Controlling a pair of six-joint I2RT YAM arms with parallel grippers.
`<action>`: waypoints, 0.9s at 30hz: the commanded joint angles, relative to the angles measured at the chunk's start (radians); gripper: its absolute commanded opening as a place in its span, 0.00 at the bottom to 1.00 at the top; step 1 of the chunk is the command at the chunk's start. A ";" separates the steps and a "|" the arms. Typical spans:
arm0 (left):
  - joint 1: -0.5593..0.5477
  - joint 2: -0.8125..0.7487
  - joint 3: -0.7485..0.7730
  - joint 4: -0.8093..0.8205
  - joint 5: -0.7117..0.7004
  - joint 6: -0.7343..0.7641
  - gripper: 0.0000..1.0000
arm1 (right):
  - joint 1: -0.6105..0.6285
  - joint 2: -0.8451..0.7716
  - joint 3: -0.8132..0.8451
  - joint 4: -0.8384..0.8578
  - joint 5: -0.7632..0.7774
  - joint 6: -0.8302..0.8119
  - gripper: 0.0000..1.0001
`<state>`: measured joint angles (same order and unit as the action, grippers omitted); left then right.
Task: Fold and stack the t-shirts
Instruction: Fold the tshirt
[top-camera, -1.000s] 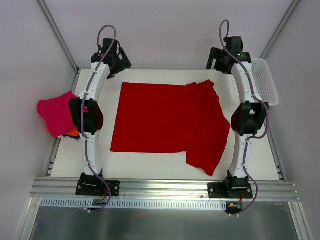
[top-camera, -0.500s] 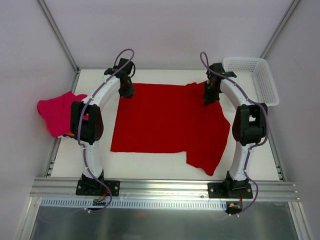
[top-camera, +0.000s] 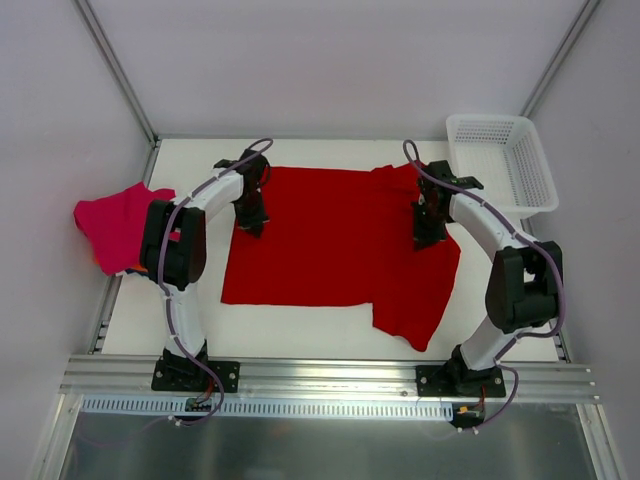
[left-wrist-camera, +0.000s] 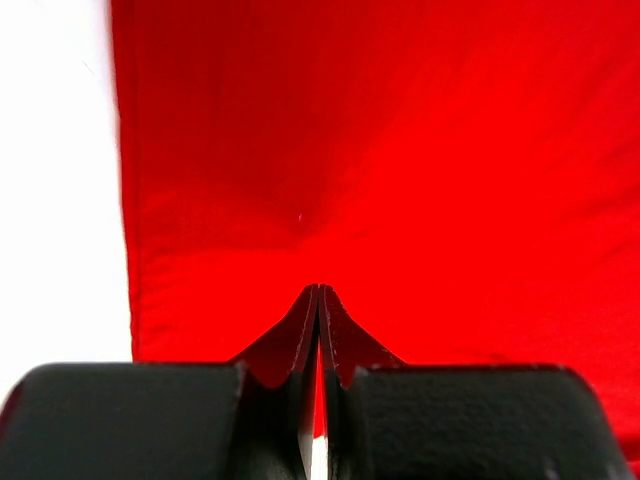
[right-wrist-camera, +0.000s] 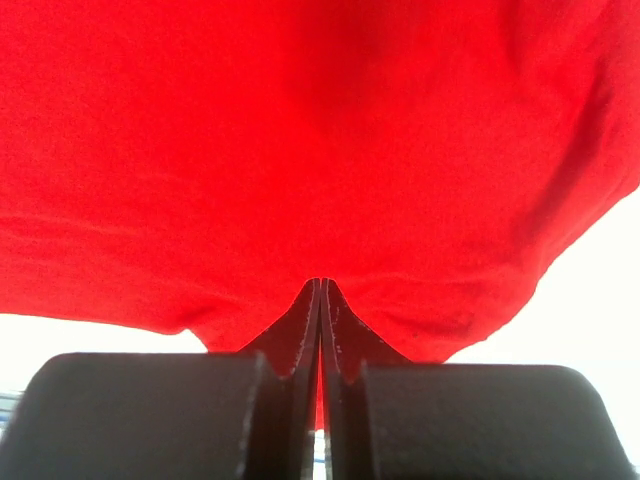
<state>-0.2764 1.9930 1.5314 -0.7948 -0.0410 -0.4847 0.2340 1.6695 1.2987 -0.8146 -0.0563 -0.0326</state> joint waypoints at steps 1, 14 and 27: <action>-0.012 -0.040 -0.043 -0.027 0.036 0.049 0.00 | 0.016 -0.019 -0.059 -0.014 0.009 0.028 0.00; -0.014 0.010 -0.113 -0.026 0.076 0.106 0.00 | 0.064 0.035 -0.154 0.003 0.000 0.068 0.00; -0.014 0.061 -0.154 -0.027 0.064 0.150 0.00 | 0.087 0.095 -0.205 0.040 0.004 0.069 0.00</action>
<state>-0.2821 2.0163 1.4235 -0.7982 0.0265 -0.3668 0.3084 1.7573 1.1007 -0.7700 -0.0566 0.0193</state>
